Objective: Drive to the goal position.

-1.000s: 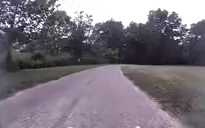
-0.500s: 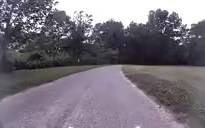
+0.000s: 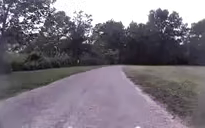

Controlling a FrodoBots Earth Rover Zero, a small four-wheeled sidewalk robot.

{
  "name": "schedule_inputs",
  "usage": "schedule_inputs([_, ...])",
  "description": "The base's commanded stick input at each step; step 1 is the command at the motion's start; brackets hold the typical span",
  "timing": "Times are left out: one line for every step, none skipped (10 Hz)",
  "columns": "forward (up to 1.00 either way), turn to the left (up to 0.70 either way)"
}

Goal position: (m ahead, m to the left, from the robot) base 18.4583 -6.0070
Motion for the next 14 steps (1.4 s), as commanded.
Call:
schedule_inputs([0.7,0.0])
schedule_inputs([0.7,0.0])
schedule_inputs([0.7,0.0])
schedule_inputs([0.7,0.0])
schedule_inputs([0.7,0.0])
schedule_inputs([0.7,0.0])
schedule_inputs([0.7,0.0])
schedule_inputs([0.7,0.0])
schedule_inputs([0.7,0.0])
schedule_inputs([0.7,0.0])
schedule_inputs([0.7,-0.02])
schedule_inputs([0.7,-0.04])
schedule_inputs([0.7,-0.04])
schedule_inputs([0.7,-0.03])
